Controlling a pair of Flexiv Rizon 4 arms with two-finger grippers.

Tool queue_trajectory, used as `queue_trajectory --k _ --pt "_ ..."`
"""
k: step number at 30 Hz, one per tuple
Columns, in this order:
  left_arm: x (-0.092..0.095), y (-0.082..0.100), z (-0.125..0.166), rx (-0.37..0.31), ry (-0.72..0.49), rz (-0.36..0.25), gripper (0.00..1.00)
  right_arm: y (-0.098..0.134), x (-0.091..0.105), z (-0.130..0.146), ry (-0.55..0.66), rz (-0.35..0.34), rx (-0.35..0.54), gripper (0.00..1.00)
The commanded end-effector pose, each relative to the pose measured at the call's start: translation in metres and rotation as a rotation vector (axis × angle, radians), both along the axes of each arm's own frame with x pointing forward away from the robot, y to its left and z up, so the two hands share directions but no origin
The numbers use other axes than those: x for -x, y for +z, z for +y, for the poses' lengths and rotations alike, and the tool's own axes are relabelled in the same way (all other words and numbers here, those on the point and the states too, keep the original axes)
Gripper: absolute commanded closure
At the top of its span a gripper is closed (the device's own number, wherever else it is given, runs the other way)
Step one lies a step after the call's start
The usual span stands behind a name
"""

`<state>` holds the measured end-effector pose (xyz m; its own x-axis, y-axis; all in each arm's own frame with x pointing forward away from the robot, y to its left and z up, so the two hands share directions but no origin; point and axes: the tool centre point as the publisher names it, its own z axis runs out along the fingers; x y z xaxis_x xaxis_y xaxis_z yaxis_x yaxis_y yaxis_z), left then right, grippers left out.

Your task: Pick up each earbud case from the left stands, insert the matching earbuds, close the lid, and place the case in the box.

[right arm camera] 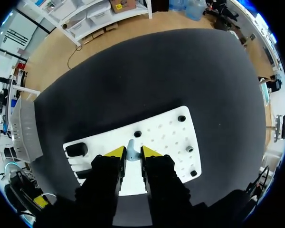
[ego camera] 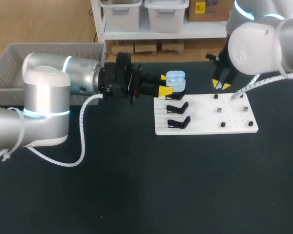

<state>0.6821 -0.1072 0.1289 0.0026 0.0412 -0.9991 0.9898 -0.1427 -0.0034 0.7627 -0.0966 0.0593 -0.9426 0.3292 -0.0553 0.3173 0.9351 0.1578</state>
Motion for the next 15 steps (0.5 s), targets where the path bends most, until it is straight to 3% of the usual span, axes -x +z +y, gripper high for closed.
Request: queue_trajectory --k 1,8,15 --pt "0.002 -0.001 0.000 0.003 0.006 -0.003 1.00 0.041 0.030 -0.002 0.030 -0.044 0.010 1.00" --pt "0.002 -0.001 0.000 0.003 0.006 -0.003 1.00 0.113 0.059 0.019 0.124 -0.104 -0.007 1.00" --pt "0.002 -0.001 0.000 0.003 0.006 -0.003 1.00 0.157 0.082 0.047 0.217 -0.112 -0.005 1.00"
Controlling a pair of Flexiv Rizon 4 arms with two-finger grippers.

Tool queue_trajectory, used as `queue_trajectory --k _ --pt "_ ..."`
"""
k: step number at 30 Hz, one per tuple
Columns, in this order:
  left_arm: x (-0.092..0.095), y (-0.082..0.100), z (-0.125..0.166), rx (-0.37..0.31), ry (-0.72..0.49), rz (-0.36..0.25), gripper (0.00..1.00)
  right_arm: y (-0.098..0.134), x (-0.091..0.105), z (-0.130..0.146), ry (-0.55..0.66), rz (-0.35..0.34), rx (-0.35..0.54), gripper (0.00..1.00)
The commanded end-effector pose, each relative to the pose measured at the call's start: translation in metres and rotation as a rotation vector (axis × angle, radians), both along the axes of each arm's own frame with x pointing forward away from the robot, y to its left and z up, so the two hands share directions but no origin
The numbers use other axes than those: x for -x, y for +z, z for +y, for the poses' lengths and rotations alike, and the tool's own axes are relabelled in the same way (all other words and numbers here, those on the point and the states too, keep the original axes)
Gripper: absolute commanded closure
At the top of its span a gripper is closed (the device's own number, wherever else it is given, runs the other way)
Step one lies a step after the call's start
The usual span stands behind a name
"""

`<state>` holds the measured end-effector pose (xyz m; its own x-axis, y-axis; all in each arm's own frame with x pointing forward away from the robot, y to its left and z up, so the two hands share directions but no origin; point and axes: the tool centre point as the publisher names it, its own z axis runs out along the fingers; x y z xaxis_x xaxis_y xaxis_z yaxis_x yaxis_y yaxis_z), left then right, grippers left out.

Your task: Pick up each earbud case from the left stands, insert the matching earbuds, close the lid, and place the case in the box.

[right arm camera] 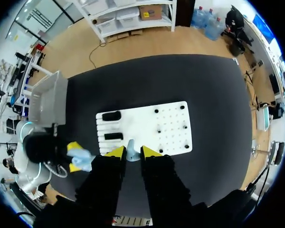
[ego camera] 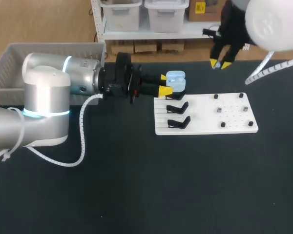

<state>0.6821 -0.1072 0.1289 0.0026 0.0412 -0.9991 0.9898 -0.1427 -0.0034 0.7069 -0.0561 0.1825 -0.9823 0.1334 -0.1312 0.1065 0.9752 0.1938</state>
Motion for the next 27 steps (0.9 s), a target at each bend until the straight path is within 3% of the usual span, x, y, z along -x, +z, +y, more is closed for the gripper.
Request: queue_trajectory --k 1,7,14,21,27 --pt "0.002 -0.001 0.000 0.003 0.006 -0.003 1.00 0.038 0.030 0.012 0.028 -0.031 0.016 1.00" --pt "0.002 -0.001 0.000 0.003 0.006 -0.003 1.00 0.048 0.045 0.044 0.135 -0.010 0.046 1.00" --pt "0.002 -0.001 0.000 0.003 0.006 -0.003 1.00 0.038 0.052 0.076 0.210 0.050 0.097 1.00" --pt "0.002 -0.001 0.000 0.003 0.006 -0.003 1.00 0.028 0.056 0.096 0.249 0.083 0.107 1.00" --pt "0.002 -0.001 0.000 0.003 0.006 -0.003 1.00 0.017 0.046 0.096 0.240 0.102 0.106 1.00"
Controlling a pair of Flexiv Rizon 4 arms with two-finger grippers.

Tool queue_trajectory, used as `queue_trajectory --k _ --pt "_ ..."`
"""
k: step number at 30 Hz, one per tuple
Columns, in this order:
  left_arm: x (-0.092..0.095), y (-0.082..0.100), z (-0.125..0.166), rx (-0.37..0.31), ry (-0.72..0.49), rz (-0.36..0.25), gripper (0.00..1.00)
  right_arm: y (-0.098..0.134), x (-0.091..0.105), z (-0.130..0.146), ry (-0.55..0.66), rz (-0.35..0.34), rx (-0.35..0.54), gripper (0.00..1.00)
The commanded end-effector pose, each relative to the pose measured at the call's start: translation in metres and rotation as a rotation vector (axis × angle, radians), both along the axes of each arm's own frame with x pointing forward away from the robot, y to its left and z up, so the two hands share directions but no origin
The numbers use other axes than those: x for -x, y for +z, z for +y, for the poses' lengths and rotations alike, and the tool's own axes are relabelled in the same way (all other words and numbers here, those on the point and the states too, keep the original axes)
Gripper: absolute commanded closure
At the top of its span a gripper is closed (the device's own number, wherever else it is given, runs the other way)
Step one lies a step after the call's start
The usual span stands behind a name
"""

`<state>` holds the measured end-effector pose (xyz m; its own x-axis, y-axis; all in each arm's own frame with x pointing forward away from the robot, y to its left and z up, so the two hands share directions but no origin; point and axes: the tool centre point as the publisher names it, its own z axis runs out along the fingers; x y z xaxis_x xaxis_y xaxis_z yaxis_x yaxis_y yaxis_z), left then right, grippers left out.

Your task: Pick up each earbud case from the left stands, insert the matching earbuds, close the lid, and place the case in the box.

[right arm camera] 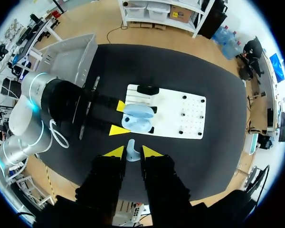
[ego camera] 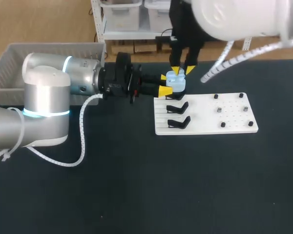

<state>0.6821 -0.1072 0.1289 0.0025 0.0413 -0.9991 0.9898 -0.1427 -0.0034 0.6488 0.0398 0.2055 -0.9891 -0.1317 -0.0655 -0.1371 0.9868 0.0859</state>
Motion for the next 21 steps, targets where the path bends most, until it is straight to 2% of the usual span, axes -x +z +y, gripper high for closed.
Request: queue_trajectory --k 1,18,21 --pt "0.0019 -0.0007 0.0003 0.003 0.006 -0.003 1.00 -0.0065 -0.0120 0.0003 -0.018 0.035 0.000 1.00" --pt "0.0019 -0.0007 0.0003 0.003 0.006 -0.003 1.00 -0.0076 -0.0127 -0.0005 -0.017 0.046 -0.009 1.00" --pt "0.0019 -0.0007 0.0003 0.003 0.006 -0.003 1.00 -0.0112 -0.0143 -0.0009 -0.008 0.041 0.020 1.00"
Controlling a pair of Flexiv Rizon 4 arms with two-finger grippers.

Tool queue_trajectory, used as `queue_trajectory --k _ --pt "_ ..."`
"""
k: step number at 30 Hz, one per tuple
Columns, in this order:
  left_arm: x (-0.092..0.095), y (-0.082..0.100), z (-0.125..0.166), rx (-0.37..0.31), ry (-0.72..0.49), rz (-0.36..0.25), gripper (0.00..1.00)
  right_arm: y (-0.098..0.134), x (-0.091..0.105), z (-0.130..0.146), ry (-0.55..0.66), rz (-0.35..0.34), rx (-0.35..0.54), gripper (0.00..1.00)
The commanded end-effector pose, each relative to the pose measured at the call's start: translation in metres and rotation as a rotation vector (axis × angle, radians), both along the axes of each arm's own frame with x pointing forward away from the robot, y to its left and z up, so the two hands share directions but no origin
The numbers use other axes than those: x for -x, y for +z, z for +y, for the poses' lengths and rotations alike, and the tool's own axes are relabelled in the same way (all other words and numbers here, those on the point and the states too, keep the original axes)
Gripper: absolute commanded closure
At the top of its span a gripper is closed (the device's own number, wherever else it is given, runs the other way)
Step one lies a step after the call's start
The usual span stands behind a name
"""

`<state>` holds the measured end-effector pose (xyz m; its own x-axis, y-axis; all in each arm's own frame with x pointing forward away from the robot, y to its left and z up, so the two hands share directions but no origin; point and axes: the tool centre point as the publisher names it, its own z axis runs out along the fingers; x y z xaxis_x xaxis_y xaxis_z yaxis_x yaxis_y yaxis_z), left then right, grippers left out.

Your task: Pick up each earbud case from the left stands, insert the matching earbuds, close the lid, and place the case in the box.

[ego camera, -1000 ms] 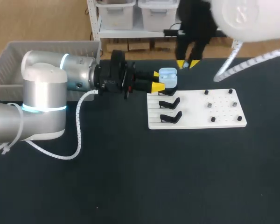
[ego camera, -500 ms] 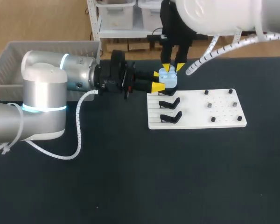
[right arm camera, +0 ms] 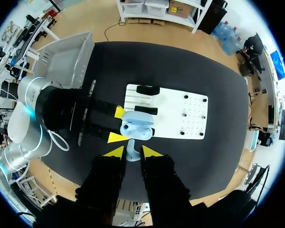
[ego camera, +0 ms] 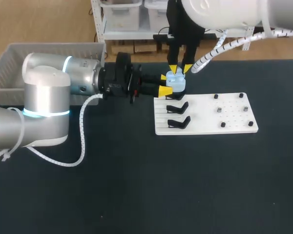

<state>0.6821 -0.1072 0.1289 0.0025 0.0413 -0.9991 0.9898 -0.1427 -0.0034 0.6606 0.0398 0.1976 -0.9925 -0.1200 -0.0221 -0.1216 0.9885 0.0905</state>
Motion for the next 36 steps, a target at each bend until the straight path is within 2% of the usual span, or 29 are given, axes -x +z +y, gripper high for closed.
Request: queue_trajectory --k 1,19,36 --pt "0.002 -0.001 0.000 0.003 0.006 -0.003 1.00 -0.005 -0.003 0.000 0.006 -0.002 0.028 1.00" --pt "0.002 -0.001 0.000 0.003 0.006 -0.003 1.00 -0.012 -0.013 0.010 0.122 0.009 0.094 1.00" --pt "0.002 -0.001 0.000 0.003 0.006 -0.003 1.00 -0.023 -0.013 0.010 0.118 0.035 0.097 1.00"
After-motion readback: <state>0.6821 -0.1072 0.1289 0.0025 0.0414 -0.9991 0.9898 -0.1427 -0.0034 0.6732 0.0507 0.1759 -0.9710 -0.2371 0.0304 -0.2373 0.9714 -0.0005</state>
